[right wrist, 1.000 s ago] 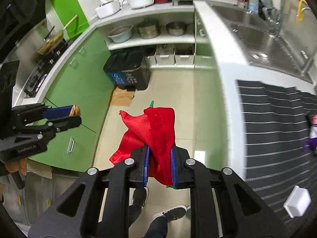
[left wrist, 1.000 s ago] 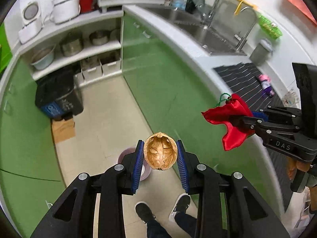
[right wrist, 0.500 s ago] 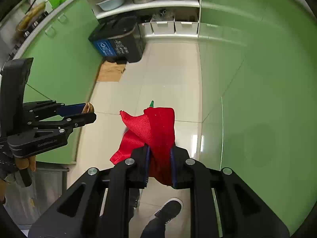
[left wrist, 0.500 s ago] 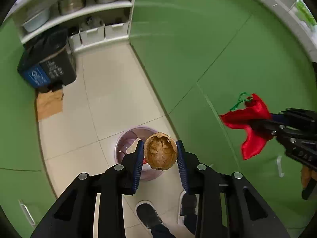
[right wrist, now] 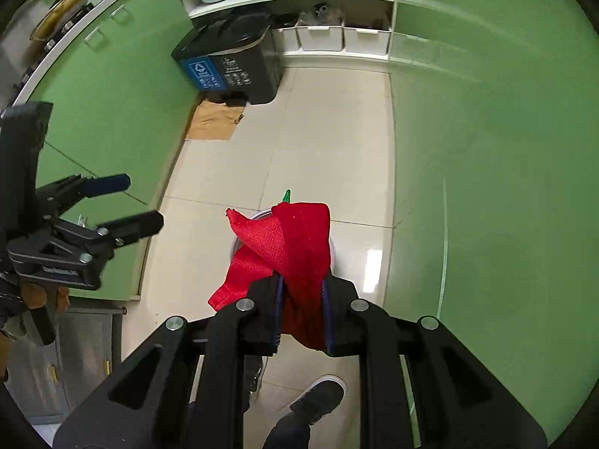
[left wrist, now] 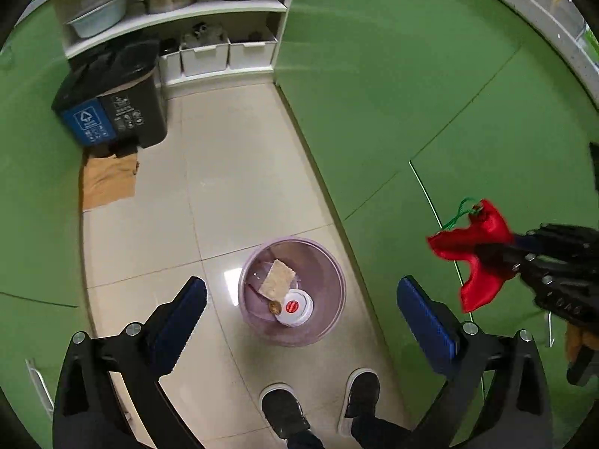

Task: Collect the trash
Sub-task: 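Open the left tool over the pink bin while the right tool drops the red bag in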

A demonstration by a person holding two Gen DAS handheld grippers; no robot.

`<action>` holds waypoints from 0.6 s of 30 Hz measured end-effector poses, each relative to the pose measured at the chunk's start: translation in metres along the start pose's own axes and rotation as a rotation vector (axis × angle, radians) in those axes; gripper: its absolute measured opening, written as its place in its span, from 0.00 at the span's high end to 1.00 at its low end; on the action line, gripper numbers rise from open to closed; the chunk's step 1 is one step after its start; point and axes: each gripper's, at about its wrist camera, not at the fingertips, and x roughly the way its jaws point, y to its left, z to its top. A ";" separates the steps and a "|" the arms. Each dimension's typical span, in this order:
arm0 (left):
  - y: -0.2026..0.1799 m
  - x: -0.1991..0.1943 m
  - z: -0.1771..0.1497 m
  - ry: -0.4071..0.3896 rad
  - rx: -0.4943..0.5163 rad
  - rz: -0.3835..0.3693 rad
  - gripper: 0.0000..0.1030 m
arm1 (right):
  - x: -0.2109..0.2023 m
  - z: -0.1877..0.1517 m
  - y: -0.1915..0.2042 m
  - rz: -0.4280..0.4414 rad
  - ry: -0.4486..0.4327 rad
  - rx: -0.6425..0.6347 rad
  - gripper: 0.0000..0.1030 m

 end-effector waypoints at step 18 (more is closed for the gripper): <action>0.040 -0.037 -0.012 -0.059 -0.063 0.039 0.05 | 0.041 0.006 0.023 -0.015 0.023 -0.038 0.04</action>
